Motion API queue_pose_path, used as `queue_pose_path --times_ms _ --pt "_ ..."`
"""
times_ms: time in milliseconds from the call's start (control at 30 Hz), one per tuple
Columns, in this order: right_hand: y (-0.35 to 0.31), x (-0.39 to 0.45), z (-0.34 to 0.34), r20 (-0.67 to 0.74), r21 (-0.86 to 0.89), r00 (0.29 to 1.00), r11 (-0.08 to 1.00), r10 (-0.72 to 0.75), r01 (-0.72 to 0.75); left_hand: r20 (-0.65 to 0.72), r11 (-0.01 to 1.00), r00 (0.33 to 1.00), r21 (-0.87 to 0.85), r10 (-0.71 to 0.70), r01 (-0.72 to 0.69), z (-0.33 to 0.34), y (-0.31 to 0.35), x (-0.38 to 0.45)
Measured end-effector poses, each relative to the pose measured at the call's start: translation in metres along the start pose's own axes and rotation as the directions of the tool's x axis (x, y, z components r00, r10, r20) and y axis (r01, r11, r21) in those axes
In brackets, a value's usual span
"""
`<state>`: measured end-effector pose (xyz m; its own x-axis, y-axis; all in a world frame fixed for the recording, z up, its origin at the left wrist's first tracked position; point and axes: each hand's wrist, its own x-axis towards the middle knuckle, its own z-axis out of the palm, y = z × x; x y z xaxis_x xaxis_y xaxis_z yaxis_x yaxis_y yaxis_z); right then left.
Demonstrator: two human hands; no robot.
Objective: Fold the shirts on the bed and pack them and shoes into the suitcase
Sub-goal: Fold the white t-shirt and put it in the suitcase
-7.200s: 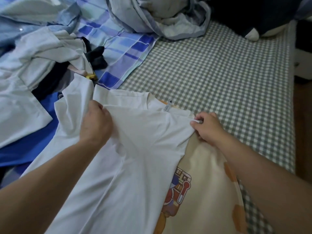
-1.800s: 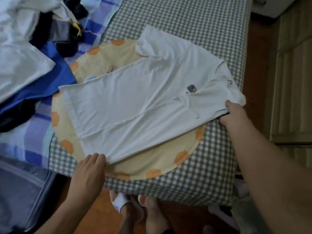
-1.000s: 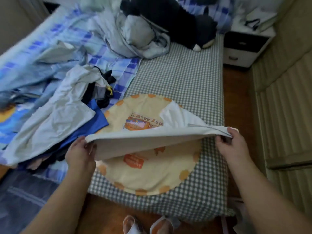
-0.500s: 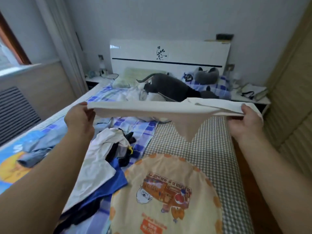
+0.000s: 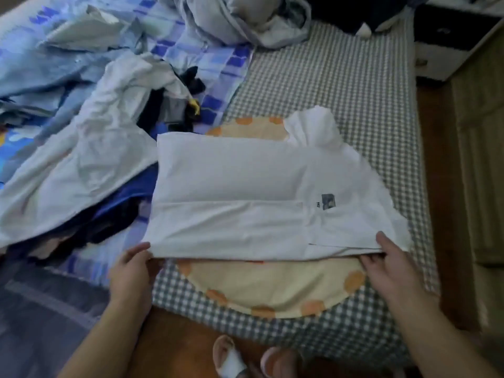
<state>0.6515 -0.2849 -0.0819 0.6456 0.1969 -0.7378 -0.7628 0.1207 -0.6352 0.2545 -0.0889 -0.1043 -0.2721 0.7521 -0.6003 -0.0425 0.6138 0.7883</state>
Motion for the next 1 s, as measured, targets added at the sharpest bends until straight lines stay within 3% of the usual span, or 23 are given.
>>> queue_pose_path --times_ms 100,267,367,567,600,667,700,767,833,900,1000 --pt "0.03 0.031 -0.025 -0.087 -0.111 0.993 0.992 -0.075 0.065 -0.003 0.996 0.996 0.003 -0.092 0.092 -0.002 -0.048 0.009" --pt "0.025 0.043 -0.047 -0.194 -0.233 0.968 0.966 -0.157 0.11 -0.135 0.989 0.989 0.143 0.055 -0.035 -0.013 -0.05 -0.003" --pt "0.017 0.031 -0.071 -0.242 -0.275 0.962 0.96 -0.123 0.054 -0.167 0.941 0.985 0.338 0.052 0.007 -0.037 -0.057 -0.021" --pt "0.009 0.006 -0.112 -0.353 -0.405 0.927 0.914 -0.13 -0.027 -0.203 0.691 0.975 0.691 -0.094 0.211 -0.054 -0.09 -0.09" --pt "0.004 0.001 -0.11 -0.393 -0.484 0.899 0.875 -0.191 -0.025 -0.207 0.632 0.966 0.731 -0.154 0.257 -0.051 -0.092 -0.1" --pt "-0.012 -0.014 -0.095 -0.428 -0.722 0.813 0.69 -0.395 -0.045 -0.232 0.537 0.951 0.786 -0.203 0.306 -0.04 -0.087 -0.114" --pt "-0.019 -0.022 -0.081 -0.376 -0.831 0.773 0.556 -0.511 -0.037 -0.223 0.517 0.96 0.809 -0.169 0.279 -0.031 -0.078 -0.119" --pt "-0.025 -0.027 -0.048 -0.089 -0.963 0.786 0.255 -0.611 0.089 -0.117 0.505 0.992 0.854 -0.052 0.127 -0.009 -0.057 -0.121" --pt "-0.024 -0.009 -0.014 0.267 -0.954 0.83 -0.012 -0.489 0.3 0.069 0.488 0.995 0.868 0.071 -0.095 0.02 -0.035 -0.114" --pt "-0.026 0.022 0.025 0.488 -0.873 0.824 -0.142 -0.289 0.467 0.257 0.456 0.953 0.837 0.16 -0.302 0.055 -0.015 -0.103" --pt "-0.04 0.069 0.089 0.608 -0.787 0.777 -0.244 -0.161 0.566 0.477 0.383 0.847 0.755 0.235 -0.532 0.116 -0.001 -0.087"
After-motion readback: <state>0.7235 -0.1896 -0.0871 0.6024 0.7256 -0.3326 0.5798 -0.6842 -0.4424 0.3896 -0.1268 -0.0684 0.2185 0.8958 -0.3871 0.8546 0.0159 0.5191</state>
